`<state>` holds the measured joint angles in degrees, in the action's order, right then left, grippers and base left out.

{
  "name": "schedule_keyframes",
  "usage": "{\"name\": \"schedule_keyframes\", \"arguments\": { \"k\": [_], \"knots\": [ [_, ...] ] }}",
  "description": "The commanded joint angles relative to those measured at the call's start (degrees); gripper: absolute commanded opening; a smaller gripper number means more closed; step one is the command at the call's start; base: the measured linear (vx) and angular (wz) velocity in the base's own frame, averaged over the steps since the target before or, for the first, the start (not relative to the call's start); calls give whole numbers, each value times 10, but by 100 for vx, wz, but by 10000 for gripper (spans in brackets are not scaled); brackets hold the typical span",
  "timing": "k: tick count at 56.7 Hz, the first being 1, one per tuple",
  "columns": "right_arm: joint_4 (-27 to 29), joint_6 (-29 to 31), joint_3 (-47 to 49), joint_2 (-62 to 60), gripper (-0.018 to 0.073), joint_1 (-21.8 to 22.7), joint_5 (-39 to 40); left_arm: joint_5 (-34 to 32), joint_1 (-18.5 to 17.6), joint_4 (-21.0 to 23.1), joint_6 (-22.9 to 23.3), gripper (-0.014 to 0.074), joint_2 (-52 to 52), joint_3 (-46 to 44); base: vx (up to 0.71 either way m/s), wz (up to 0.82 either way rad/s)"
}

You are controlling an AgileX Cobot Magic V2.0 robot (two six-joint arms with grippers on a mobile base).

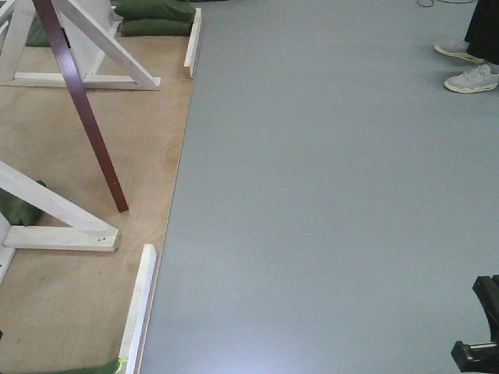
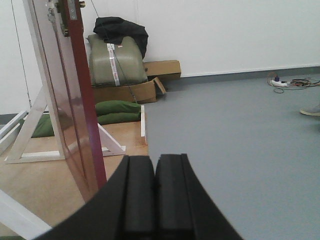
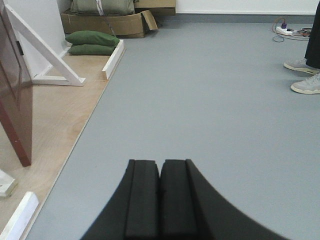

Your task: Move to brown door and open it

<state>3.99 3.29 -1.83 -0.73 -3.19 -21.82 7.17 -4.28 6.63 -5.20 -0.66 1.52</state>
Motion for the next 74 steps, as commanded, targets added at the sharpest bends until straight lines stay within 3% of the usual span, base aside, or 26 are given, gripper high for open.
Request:
{"name": "schedule_keyframes", "arguments": {
  "k": [1, 74],
  "knots": [
    [-2, 5, -2, -3, 0, 1, 44, -46, -1, 5, 4, -4, -8, -10, 25, -5],
    [-2, 5, -2, -3, 0, 1, 47, -46, -1, 5, 4, -4, -8, -10, 34, 0]
  ]
}}
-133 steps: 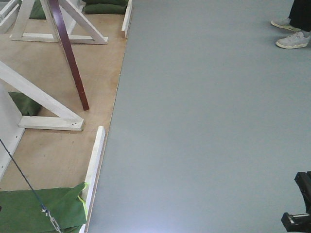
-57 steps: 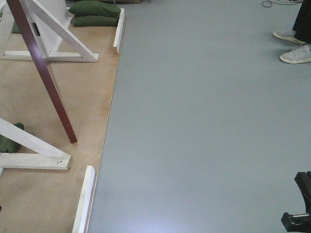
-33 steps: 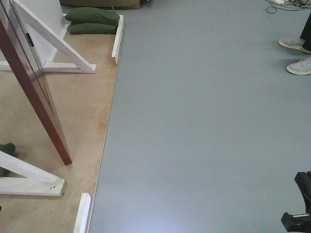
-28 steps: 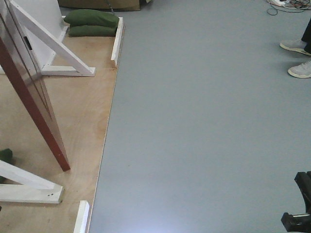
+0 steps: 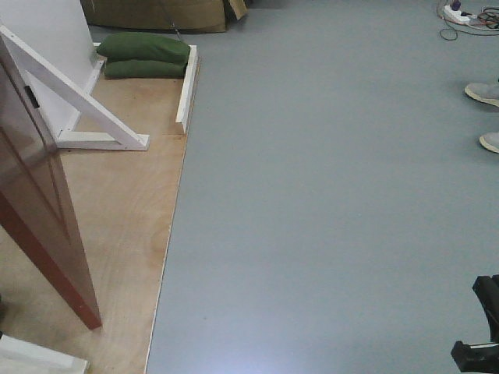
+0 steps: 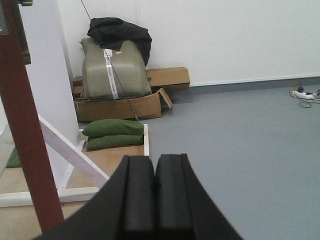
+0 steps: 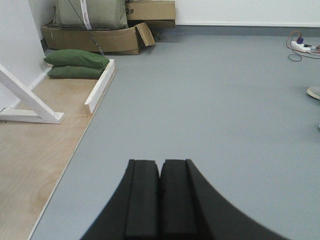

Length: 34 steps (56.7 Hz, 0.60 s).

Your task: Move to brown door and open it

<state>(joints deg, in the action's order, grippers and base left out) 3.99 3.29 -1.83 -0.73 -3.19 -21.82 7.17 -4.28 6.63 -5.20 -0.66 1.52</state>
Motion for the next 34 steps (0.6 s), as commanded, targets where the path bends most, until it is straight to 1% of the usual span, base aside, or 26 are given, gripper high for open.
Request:
{"name": "schedule_keyframes", "arguments": {
  "k": [1, 34],
  "knots": [
    [-2, 5, -2, -3, 0, 1, 47, -46, -1, 5, 4, -4, -8, -10, 37, 4],
    [-2, 5, -2, -3, 0, 1, 47, -46, -1, 5, 4, -4, -8, -10, 35, 4]
  ]
}}
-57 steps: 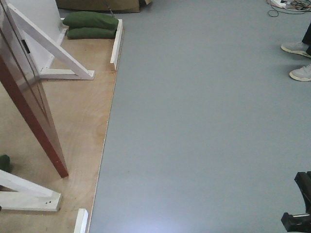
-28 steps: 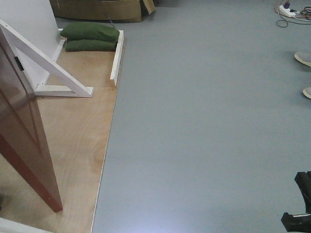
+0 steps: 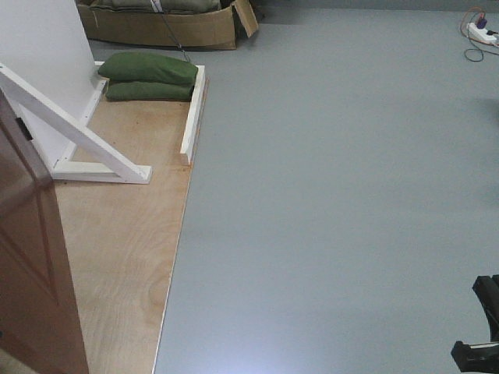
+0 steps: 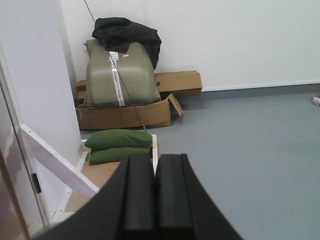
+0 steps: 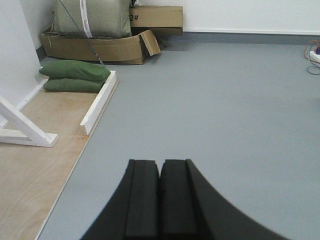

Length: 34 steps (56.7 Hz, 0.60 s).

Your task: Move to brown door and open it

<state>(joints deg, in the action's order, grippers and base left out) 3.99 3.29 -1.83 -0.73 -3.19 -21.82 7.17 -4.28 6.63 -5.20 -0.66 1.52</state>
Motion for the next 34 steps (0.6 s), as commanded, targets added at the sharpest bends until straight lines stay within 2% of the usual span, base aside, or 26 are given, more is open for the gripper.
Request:
{"name": "schedule_keyframes", "arguments": {
  "k": [1, 19, 34],
  "knots": [
    [-2, 5, -2, -3, 0, 1, 47, -46, -1, 5, 4, -4, -8, -10, 30, 2],
    [-2, 5, -2, -3, 0, 1, 47, -46, -1, 5, 4, -4, -8, -10, 24, 0],
    [-2, 5, -2, -3, 0, 1, 45, -46, -1, 5, 4, -4, -8, -10, 11, 1]
  ]
}}
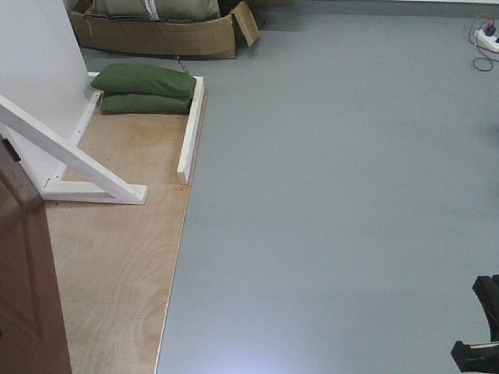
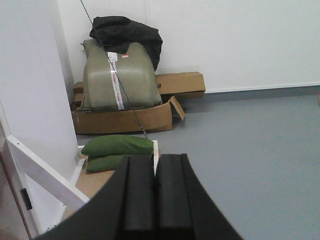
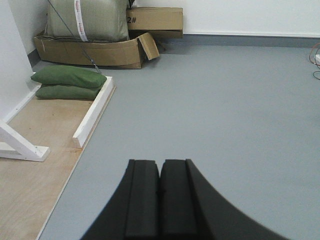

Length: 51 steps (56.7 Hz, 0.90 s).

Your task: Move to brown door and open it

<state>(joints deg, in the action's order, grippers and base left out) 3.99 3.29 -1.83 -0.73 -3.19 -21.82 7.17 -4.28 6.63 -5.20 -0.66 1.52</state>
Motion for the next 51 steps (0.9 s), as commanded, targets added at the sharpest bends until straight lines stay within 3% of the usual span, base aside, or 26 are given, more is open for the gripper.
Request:
{"name": "schedule_keyframes", "arguments": {
  "k": [1, 51],
  "knots": [
    [-2, 5, -2, -3, 0, 1, 45, -46, -1, 5, 4, -4, -8, -10, 4, 1],
    [-2, 5, -2, -3, 0, 1, 45, -55, -1, 5, 4, -4, -2, -20, 0, 0]
  ]
}}
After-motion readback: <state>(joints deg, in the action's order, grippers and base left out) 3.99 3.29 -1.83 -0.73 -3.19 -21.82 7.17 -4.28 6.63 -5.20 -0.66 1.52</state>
